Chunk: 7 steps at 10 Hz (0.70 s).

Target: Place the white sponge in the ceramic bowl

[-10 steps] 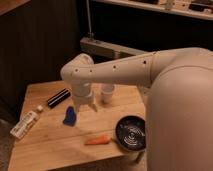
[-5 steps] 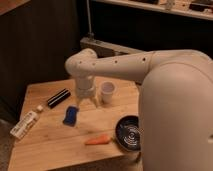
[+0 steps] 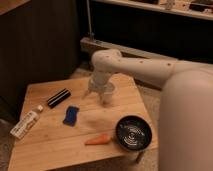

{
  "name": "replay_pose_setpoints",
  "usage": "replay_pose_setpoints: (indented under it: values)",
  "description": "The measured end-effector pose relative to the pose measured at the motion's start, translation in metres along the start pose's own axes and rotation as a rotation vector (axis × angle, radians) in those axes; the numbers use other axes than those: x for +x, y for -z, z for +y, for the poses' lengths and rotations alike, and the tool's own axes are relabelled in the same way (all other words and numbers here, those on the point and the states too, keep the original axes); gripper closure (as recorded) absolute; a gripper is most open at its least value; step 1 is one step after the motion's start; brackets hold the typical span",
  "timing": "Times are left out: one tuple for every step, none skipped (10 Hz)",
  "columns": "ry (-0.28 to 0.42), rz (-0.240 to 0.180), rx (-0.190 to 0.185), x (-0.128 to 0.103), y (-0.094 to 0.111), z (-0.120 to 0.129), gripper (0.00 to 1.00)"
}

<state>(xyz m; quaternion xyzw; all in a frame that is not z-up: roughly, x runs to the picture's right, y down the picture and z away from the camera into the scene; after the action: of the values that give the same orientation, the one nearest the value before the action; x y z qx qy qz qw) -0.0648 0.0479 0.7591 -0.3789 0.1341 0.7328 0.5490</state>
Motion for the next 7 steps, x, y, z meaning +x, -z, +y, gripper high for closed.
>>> replay_pose_setpoints:
  values:
    - [0.006,0.005,-0.074,0.003,-0.003,-0.001,0.35]
    - [0.01,0.01,-0.103,0.005,-0.009,0.001,0.35]
    - [0.018,0.01,-0.103,0.005,-0.015,0.006,0.35]
    - [0.02,0.009,-0.097,0.004,-0.021,0.011,0.35]
    - [0.025,0.006,-0.088,0.003,-0.025,0.017,0.35]
    - [0.03,-0.001,-0.068,-0.003,-0.03,0.027,0.35]
    - [0.034,-0.001,-0.06,-0.006,-0.034,0.032,0.35]
